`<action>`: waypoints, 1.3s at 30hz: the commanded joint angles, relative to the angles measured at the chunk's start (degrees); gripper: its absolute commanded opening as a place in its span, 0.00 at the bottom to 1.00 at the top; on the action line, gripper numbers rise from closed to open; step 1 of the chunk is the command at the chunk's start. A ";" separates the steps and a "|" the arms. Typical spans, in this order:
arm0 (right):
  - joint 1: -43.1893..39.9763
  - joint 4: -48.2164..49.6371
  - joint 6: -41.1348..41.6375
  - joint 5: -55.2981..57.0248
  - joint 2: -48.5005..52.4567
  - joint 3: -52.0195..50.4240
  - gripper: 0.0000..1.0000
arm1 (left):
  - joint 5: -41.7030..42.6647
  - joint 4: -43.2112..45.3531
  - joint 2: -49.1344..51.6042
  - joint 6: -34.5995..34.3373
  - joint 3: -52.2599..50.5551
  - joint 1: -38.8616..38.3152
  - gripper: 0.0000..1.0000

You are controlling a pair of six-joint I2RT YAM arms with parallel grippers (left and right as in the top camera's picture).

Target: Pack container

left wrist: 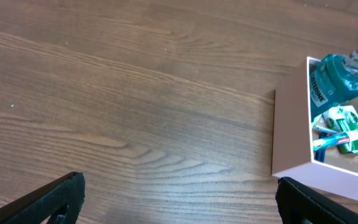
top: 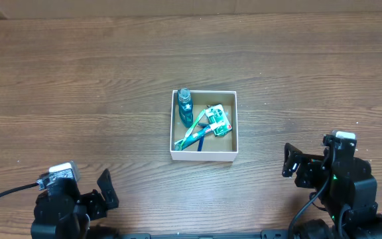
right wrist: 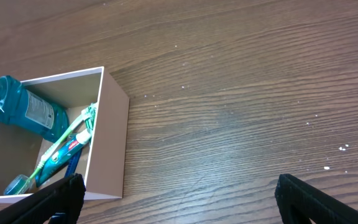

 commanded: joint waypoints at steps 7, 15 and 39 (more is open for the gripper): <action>-0.59 0.68 -1.90 1.03 -8.81 -2.75 1.00 | -0.76 -0.37 -0.07 -1.18 -0.35 -0.46 1.00; -3.80 16.63 -1.88 -0.76 -28.52 -21.79 1.00 | -0.76 -0.37 -0.07 -1.18 -0.35 -0.46 1.00; -4.07 53.59 -9.03 -2.08 -28.61 -44.87 1.00 | -0.76 -0.37 -0.07 -1.18 -0.35 -0.46 1.00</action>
